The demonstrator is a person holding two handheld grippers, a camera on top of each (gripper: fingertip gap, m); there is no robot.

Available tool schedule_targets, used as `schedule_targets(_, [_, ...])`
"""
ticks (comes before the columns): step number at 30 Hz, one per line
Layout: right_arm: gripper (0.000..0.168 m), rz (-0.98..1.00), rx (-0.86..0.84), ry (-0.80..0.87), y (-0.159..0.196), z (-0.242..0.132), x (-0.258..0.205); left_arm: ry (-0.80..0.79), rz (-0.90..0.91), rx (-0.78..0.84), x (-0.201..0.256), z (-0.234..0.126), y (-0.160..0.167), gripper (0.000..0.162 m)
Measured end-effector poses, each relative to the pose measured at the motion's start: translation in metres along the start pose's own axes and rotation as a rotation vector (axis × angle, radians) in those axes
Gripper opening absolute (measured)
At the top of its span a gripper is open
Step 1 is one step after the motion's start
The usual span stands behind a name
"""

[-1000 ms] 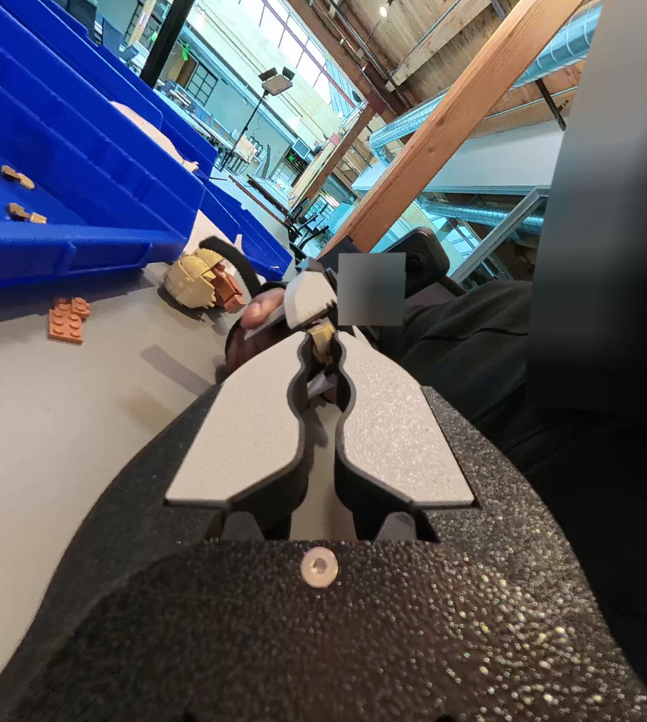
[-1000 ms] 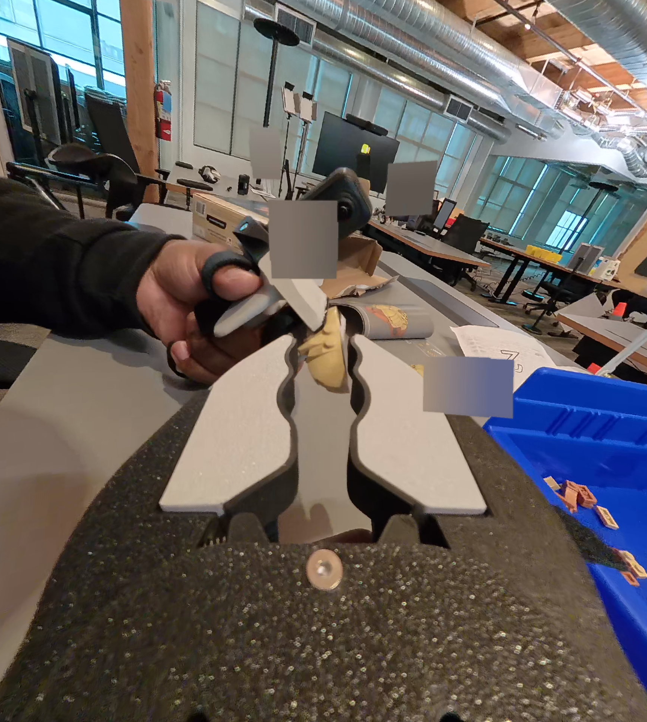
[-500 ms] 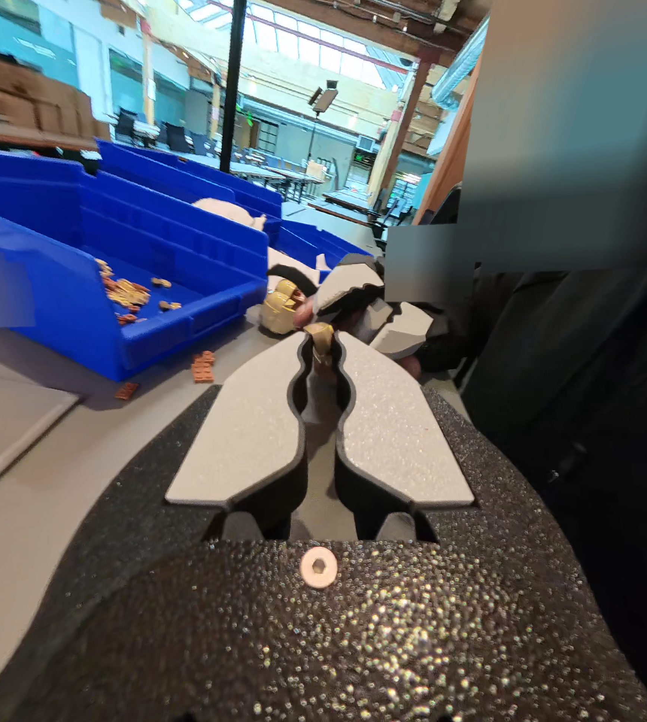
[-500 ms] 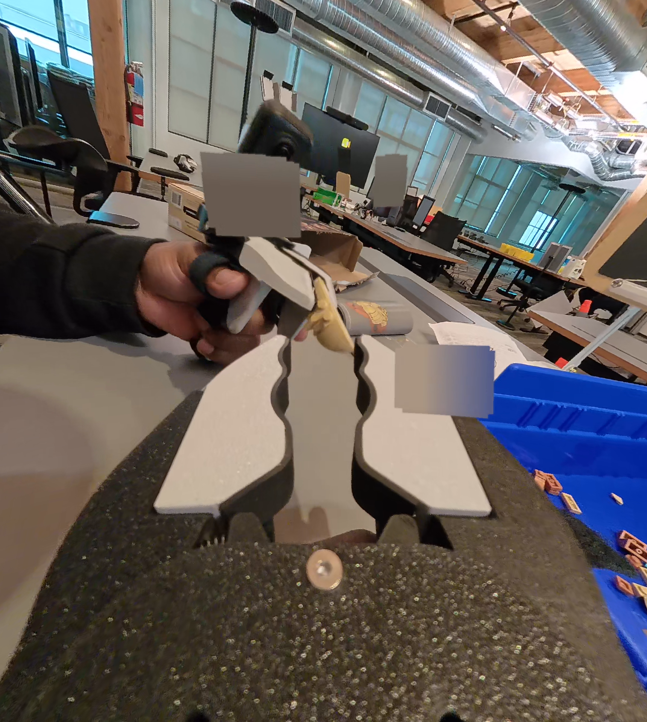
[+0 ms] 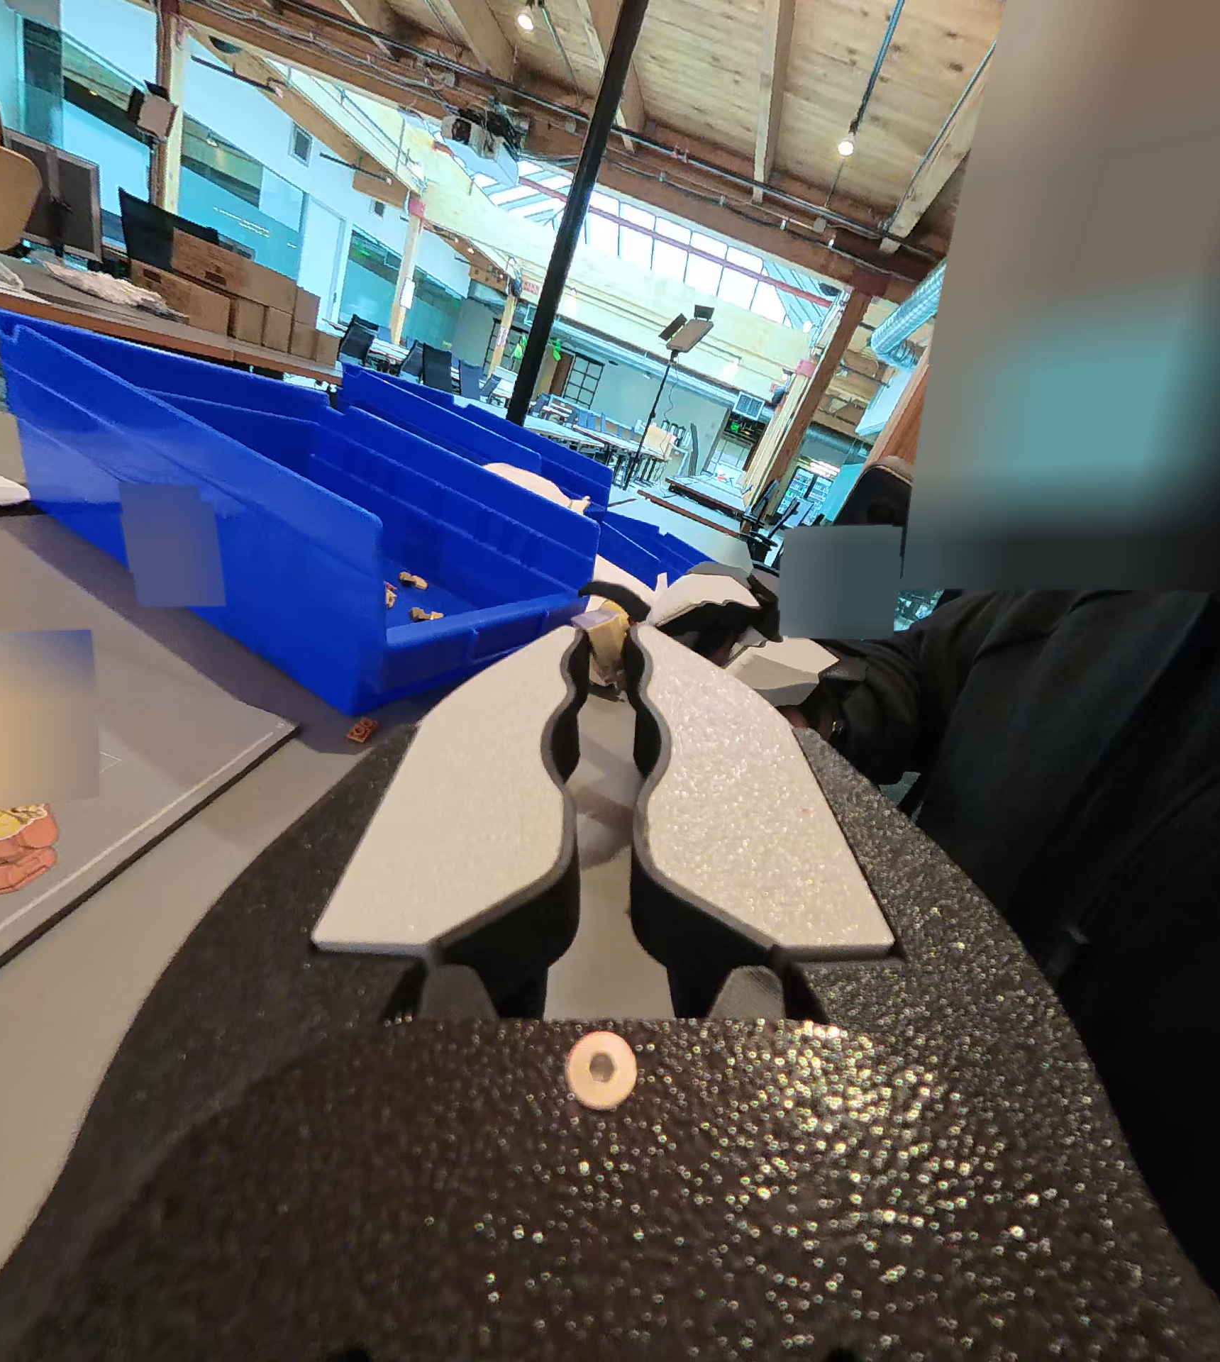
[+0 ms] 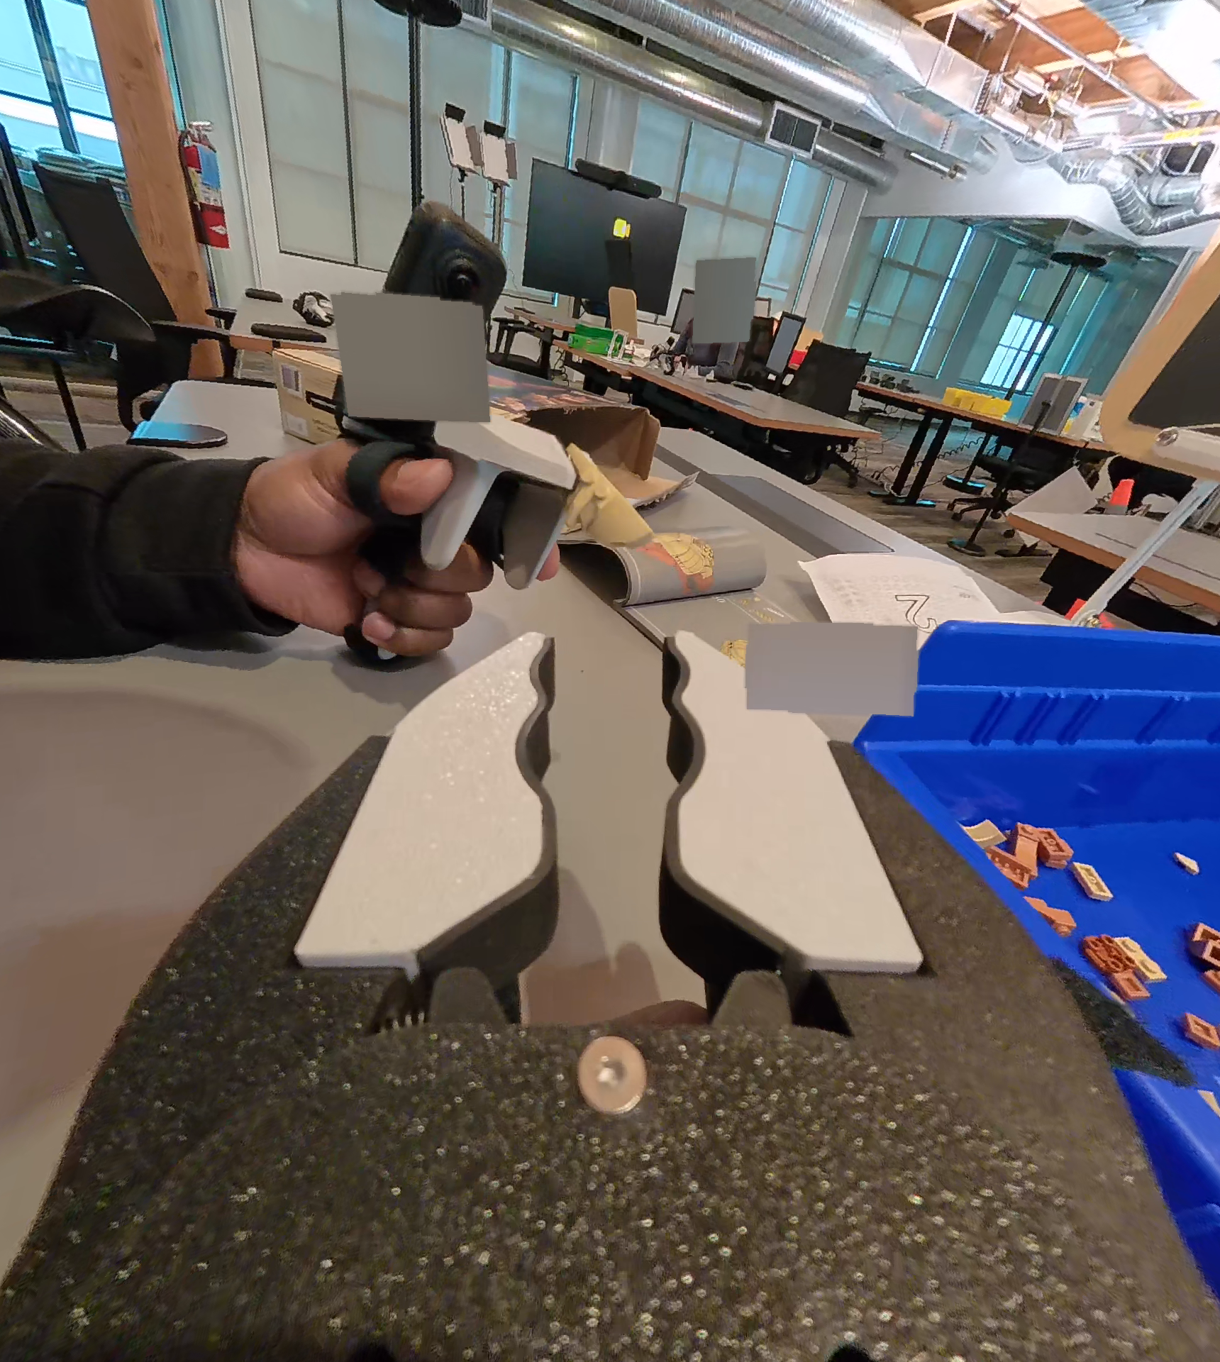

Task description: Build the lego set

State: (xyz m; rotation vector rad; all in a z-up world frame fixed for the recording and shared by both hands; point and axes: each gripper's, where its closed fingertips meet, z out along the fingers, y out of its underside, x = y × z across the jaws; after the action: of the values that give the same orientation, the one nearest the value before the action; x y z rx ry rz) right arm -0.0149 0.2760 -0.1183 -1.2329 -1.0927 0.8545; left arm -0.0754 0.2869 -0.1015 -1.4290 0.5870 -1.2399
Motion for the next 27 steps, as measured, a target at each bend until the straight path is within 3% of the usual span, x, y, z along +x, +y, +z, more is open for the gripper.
schedule_targets(13, [0.027,0.08,0.011,-0.004,-0.0008,-0.0012,0.0077,0.007,-0.004,-0.016,0.0007,0.0018,0.0027,0.009])
schedule_targets(27, [0.027,0.005,0.008,0.007,-0.0014,-0.001,0.0012,0.001,-0.004,-0.011,0.0002,0.0018,0.0019,0.009])
